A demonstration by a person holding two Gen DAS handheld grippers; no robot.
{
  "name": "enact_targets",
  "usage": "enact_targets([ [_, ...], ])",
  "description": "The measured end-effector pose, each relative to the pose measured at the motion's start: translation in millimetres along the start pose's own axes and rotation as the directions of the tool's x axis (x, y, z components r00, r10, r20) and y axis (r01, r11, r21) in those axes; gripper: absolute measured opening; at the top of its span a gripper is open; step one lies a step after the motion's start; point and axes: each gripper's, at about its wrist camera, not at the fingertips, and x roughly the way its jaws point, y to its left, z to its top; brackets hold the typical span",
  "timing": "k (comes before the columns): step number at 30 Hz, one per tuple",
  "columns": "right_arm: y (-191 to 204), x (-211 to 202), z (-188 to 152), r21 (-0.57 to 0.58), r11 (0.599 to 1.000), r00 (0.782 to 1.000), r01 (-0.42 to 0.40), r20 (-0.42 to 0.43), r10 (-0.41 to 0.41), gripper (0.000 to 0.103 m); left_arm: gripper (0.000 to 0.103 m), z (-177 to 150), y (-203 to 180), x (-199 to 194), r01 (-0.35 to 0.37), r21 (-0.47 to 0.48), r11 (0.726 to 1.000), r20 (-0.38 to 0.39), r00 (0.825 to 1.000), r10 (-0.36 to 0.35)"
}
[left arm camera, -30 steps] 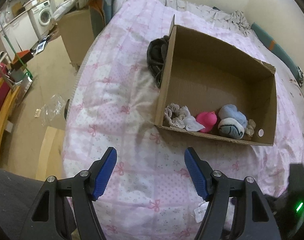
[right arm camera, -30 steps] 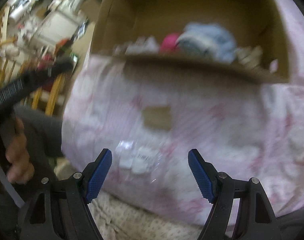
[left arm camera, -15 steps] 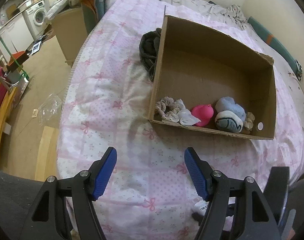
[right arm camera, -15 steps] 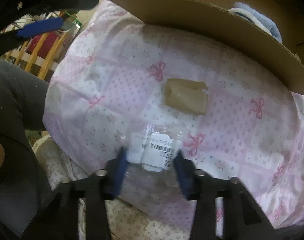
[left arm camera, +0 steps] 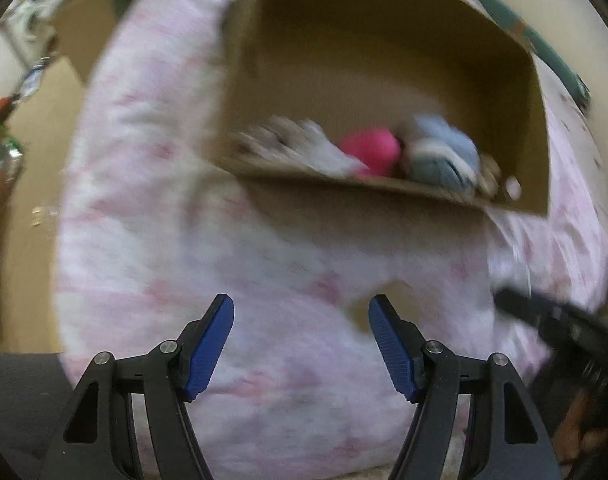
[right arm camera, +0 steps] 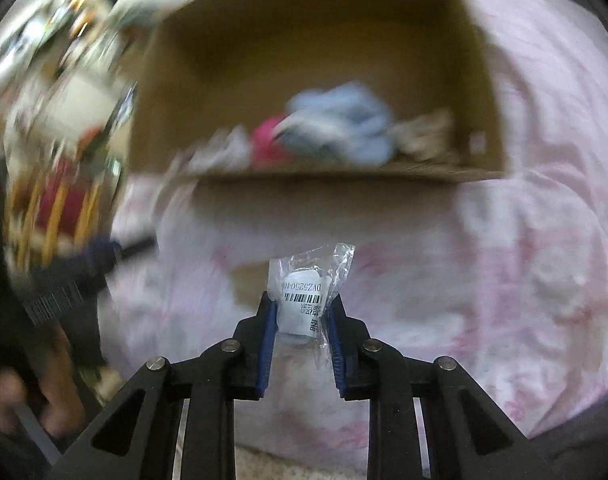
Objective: Organize soft objects
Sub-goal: 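Grasp the clear plastic bag with the right tool while the left tool grasps the tan pad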
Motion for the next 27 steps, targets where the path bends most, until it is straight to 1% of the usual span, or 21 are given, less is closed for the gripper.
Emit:
enact_targets([
  [2, -12, -5, 5, 0.049, 0.999, 1.000, 0.002, 0.025, -0.003, 0.026, 0.067, -1, -14, 11, 0.003, 0.063, 0.998, -0.018, 1.000, -0.001],
  [3, -16, -6, 6, 0.062, 0.998, 1.000, 0.000, 0.028, -0.002, 0.026, 0.067, -1, -23, 16, 0.000, 0.109, 0.994, -0.027, 1.000, 0.003],
  [5, -19, -5, 7, 0.073, 0.997, 1.000, -0.010, 0.022, 0.009, 0.026, 0.067, -1, -31, 24, 0.005, 0.151, 0.989, -0.035, 0.999, 0.000],
  [7, -19, -7, 8, 0.061, 0.998, 1.000, -0.005, 0.022, 0.004, 0.026, 0.067, -1, -36, 29, 0.024, 0.164, 0.986, -0.042, 0.999, -0.017],
  [9, -15, -6, 8, 0.051, 0.999, 1.000, 0.001, 0.025, -0.002, 0.026, 0.066, 1, -39, 35, 0.067, 0.174, 0.983, -0.057, 0.997, -0.058],
  [10, -14, -6, 8, 0.049, 0.999, 1.000, 0.004, 0.028, -0.006, 0.026, 0.064, 1, -40, 37, 0.069, 0.179, 0.981, -0.062, 0.996, -0.059],
  [11, -12, -4, 7, 0.050, 0.999, 1.000, 0.008, 0.030, -0.010, 0.026, 0.062, 1, -41, 41, 0.060, 0.189, 0.980, -0.065, 0.997, -0.049],
  [12, -13, -3, 7, 0.054, 0.999, 0.999, 0.007, 0.031, -0.009, 0.026, 0.054, 0, -43, 45, 0.052, 0.198, 0.979, -0.070, 0.997, -0.038],
  [13, -14, -3, 8, 0.060, 0.998, 0.999, 0.006, 0.032, -0.008, 0.026, 0.051, 0, -42, 51, 0.059, 0.200, 0.978, -0.084, 0.996, -0.042],
  [15, -14, -3, 7, 0.066, 0.998, 0.999, 0.007, 0.033, -0.010, 0.026, 0.050, 0, -43, 55, 0.067, 0.196, 0.978, -0.089, 0.995, -0.051],
  [16, -14, -2, 7, 0.068, 0.998, 0.999, 0.008, 0.033, -0.010, 0.026, 0.047, 0, -45, 55, 0.076, 0.205, 0.976, -0.081, 0.995, -0.061],
  [17, -14, -2, 6, 0.068, 0.998, 0.999, 0.010, 0.033, -0.012, 0.026, 0.042, 0, -47, 55, 0.085, 0.215, 0.973, -0.082, 0.994, -0.068],
  [18, -13, -3, 6, 0.066, 0.998, 0.999, 0.012, 0.032, -0.014, 0.026, 0.028, 0, -48, 56, 0.101, 0.218, 0.971, -0.092, 0.992, -0.083],
  [19, -13, -2, 6, 0.063, 0.998, 0.999, 0.015, 0.031, -0.017, 0.026, 0.025, -1, -48, 57, 0.125, 0.214, 0.969, -0.112, 0.988, -0.103],
  [20, -12, -2, 6, 0.061, 0.998, 0.999, 0.018, 0.030, -0.020, 0.026, 0.024, -3, -49, 57, 0.126, 0.214, 0.969, -0.117, 0.988, -0.103],
  [21, -11, -1, 7, 0.059, 0.998, 0.999, 0.019, 0.029, -0.021, 0.026, 0.021, -4, -51, 56, 0.120, 0.223, 0.967, -0.114, 0.989, -0.097],
  [22, -11, 0, 7, 0.058, 0.998, 0.999, 0.020, 0.028, -0.022, 0.026, 0.016, -5, -51, 55, 0.118, 0.231, 0.966, -0.115, 0.989, -0.093],
  [24, -10, 2, 7, 0.056, 0.998, 0.999, 0.023, 0.026, -0.024, 0.026, 0.009, -11, -51, 54, 0.118, 0.227, 0.967, -0.121, 0.988, -0.092],
  [25, -10, 2, 8, 0.056, 0.998, 0.999, 0.024, 0.024, -0.026, 0.026, 0.007, -11, -50, 53, 0.121, 0.222, 0.968, -0.123, 0.988, -0.095],
  [27, -9, 5, 8, 0.052, 0.998, 0.999, 0.028, 0.021, -0.029, 0.026, 0.006, -13, -48, 48, 0.127, 0.204, 0.971, -0.121, 0.987, -0.104],
])
